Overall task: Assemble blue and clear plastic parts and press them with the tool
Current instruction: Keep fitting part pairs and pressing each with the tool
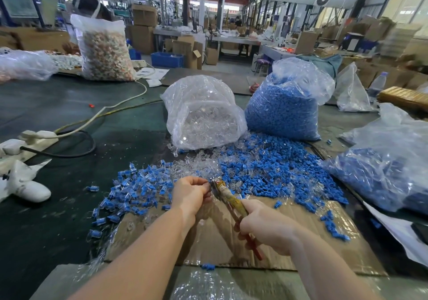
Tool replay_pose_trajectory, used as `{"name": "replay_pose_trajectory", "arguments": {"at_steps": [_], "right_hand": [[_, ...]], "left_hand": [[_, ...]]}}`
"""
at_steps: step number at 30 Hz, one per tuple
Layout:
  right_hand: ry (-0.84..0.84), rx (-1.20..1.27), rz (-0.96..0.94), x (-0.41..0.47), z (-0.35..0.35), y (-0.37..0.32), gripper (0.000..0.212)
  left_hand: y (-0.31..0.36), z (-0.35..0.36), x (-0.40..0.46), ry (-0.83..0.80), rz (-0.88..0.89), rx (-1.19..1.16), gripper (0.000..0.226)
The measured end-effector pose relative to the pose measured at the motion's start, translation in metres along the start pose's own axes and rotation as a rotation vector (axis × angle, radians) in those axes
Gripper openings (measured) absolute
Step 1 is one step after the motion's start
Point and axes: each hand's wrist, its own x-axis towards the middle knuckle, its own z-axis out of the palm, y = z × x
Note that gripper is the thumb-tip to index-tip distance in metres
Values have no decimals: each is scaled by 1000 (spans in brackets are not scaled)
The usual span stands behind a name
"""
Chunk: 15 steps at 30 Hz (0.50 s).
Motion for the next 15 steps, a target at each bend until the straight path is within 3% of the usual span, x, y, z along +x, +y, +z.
{"name": "replay_pose_trajectory", "arguments": {"at_steps": [8,12,15], "right_hand": [[116,-145,-47,2,1,7,48],[125,-155,-50,-1,1,6,37],[112,-122,-23,-3,-1,6,52]], "left_hand": [[-6,4,-5,-8,-14,-46,9],[-9,5,-7,-17,-31,-53,10],[-9,6,-7,-12,-21,-61,9]]}}
